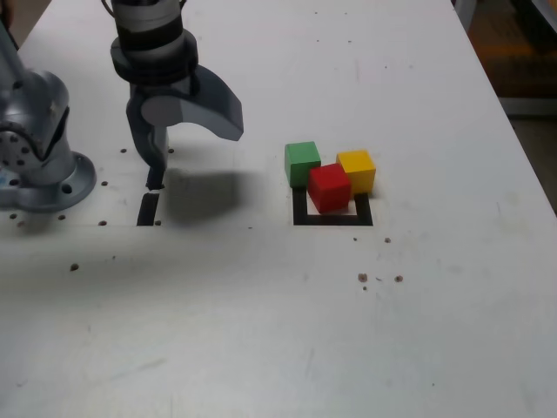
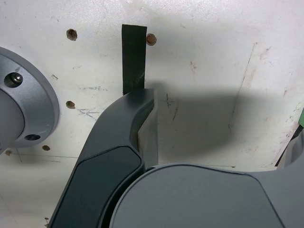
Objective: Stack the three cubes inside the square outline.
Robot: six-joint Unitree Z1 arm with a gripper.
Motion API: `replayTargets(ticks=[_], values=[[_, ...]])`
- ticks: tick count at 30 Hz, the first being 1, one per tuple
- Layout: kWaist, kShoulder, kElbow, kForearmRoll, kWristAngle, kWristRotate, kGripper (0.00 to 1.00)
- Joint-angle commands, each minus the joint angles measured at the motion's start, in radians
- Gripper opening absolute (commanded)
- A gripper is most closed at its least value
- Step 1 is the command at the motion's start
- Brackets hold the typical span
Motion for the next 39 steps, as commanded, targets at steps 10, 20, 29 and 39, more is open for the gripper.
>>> replayTargets(ticks=[10, 20, 29, 39], values=[[0.001, -0.006, 0.013, -0.009, -0.008, 0.002, 1.0], [0.001, -0.004, 0.008, -0.026, -0.023, 0.003, 0.99], [-0.014, 0.041, -0.116, 0.025, -0.038, 0.033, 0.99], [-0.009, 0.186, -0.374, 0.164, -0.061, 0.076, 0.97]])
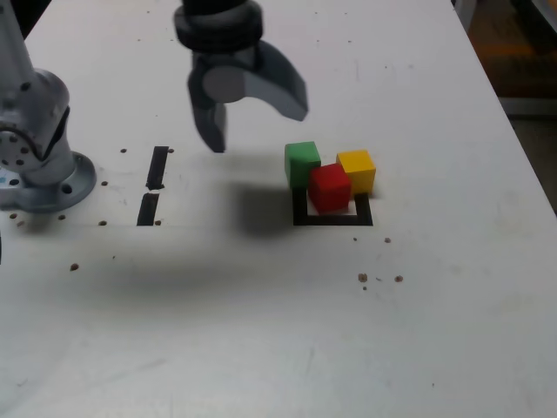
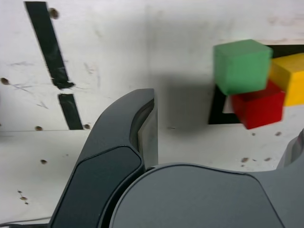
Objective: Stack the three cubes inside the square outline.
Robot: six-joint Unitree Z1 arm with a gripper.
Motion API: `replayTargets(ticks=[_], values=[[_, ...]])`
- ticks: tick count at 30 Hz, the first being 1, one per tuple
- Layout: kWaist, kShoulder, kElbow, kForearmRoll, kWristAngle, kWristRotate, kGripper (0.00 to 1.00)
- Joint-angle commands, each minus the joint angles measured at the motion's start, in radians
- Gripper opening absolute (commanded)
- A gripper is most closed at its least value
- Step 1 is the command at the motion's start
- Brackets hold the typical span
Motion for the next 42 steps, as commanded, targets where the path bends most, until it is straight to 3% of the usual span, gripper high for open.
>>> replayTargets(ticks=[1, 18, 42], values=[[0.008, 0.028, -0.032, 0.018, -0.003, 0.005, 0.97], [0.133, 0.259, -0.18, 0.089, -0.032, 0.133, 0.92], [0.179, 0.344, -0.184, 0.07, -0.021, 0.149, 0.79]])
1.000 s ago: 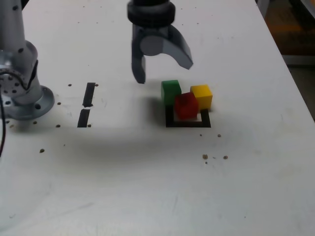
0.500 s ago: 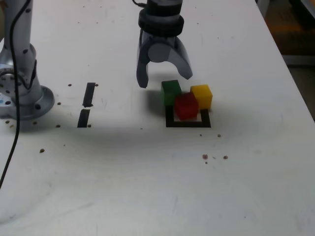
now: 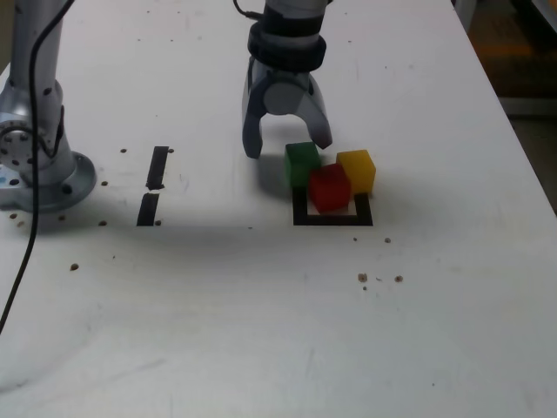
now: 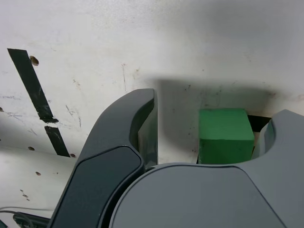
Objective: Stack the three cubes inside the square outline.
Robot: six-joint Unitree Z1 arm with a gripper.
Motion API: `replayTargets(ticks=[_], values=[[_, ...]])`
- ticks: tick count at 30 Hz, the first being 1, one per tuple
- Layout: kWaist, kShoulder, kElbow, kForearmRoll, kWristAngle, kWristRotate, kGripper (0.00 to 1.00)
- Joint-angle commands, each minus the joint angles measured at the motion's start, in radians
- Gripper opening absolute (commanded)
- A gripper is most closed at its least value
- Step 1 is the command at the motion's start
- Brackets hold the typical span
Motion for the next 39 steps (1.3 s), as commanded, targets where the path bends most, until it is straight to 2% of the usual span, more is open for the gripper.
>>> replayTargets(ticks=[1, 10, 15, 19, 26, 31, 36, 39], values=[[0.002, 0.009, -0.006, -0.008, 0.001, 0.001, 0.79], [0.002, 0.03, -0.012, -0.027, -0.001, -0.001, 0.78], [0.002, 0.037, -0.018, -0.028, -0.002, -0.001, 0.74], [0.002, 0.041, -0.018, -0.03, 0.0, -0.001, 0.65], [0.002, 0.039, -0.017, -0.047, 0.005, 0.0, 0.44], [0.002, 0.037, -0.017, -0.069, 0.003, 0.01, 0.36], [0.002, 0.03, -0.014, -0.087, 0.005, 0.024, 0.23], [0.003, 0.015, -0.01, -0.077, 0.012, 0.025, 0.2]])
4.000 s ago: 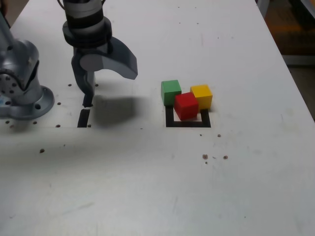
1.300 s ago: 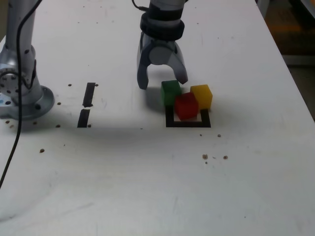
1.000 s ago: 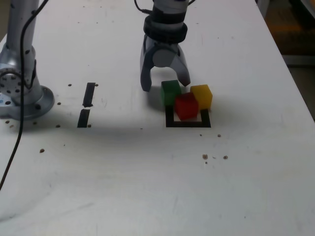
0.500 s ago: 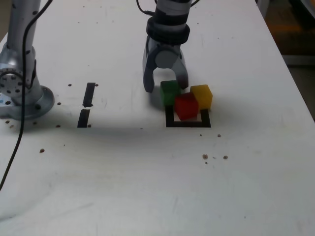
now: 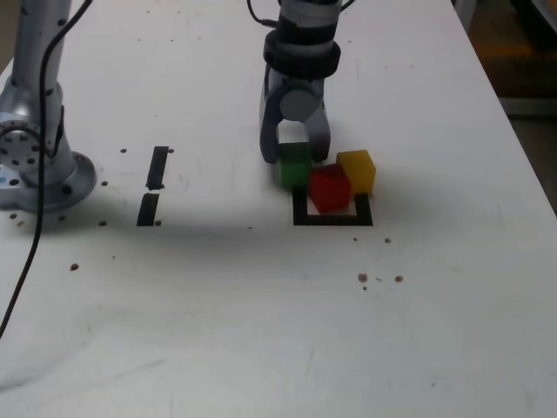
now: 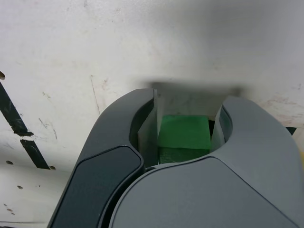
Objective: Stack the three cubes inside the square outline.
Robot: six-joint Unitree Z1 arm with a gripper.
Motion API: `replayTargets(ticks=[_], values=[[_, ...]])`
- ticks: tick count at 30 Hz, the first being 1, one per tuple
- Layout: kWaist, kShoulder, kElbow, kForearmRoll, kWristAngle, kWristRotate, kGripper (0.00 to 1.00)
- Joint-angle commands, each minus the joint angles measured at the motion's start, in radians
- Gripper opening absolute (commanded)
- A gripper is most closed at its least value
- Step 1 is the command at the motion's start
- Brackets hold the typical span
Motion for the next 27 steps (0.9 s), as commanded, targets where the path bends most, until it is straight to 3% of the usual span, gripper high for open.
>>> replayTargets(ticks=[1, 12, 27], values=[[0.004, -0.023, 0.001, 0.012, 0.007, 0.0, 0.2], [0.09, -0.102, 0.014, 0.066, 0.044, 0.003, 0.21], [0.165, -0.08, 0.048, -0.011, 0.047, 0.036, 0.21]])
